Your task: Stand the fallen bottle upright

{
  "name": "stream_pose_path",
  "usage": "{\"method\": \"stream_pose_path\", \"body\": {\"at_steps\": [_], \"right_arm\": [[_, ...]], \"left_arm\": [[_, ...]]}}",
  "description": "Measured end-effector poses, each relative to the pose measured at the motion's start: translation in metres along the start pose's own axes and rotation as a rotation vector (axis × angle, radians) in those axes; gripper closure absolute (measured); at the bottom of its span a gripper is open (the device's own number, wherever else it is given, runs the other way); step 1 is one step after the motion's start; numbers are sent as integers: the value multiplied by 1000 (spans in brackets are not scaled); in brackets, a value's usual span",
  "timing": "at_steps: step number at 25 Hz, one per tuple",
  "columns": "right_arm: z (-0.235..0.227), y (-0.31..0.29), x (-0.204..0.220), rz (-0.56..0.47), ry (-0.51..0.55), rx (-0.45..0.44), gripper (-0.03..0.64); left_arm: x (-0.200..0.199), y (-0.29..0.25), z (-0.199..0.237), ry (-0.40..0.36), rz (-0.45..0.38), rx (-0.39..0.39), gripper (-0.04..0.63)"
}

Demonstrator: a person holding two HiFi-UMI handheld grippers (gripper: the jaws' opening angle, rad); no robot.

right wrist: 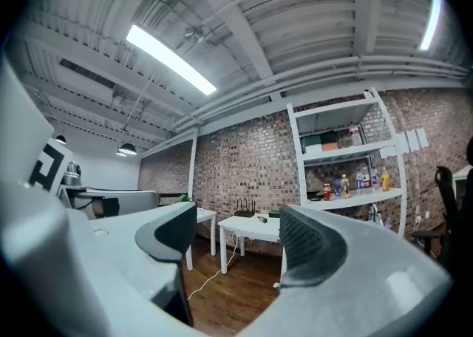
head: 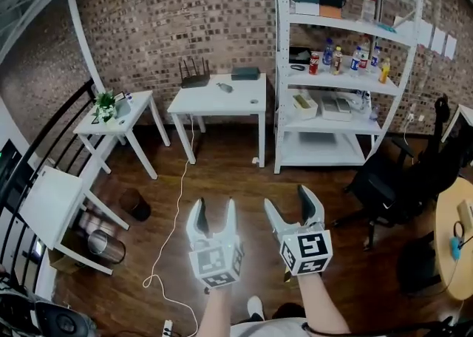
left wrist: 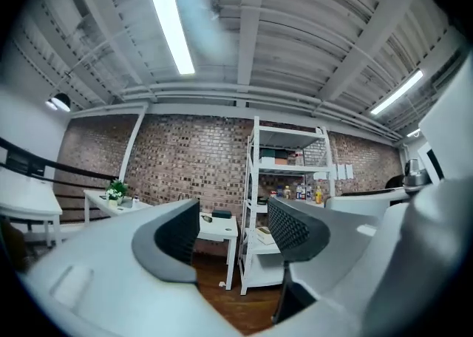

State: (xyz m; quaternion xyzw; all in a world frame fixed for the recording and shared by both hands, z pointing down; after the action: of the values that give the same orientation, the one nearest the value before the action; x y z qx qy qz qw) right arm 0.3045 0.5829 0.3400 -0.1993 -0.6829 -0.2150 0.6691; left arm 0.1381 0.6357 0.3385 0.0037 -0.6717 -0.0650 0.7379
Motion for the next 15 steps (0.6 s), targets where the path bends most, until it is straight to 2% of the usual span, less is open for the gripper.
{"method": "stream_pose_path", "body": {"at_steps": [3,8,12,15], "right_arm": [[1,-28,12,38,10,-7,281],[-7,-75,25,55,-13,-6,281],[-5,-132,35,79,-34,-65,282],[-16,-184,26,70,-47,-109,282]], "left_arm": [[15,-20,28,24,33,-28,299],[29,-53,48,-15,62,-39,299],[36,-97,68,-36,91,-67,299],[32,-143,78,-48,100,-96,299]]}}
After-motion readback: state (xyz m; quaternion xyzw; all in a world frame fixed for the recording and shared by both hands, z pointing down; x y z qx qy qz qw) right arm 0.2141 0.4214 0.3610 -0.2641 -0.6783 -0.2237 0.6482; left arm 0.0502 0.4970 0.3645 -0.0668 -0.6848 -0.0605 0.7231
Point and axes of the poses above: the fingertips, and each gripper's own axes: y backward along the fingers, z to its left, x out of its underside, the point moved 3 cm from there along y, backward along the fingers, and after that the axes turned 2 degrees about x, right-handed, at the moved point
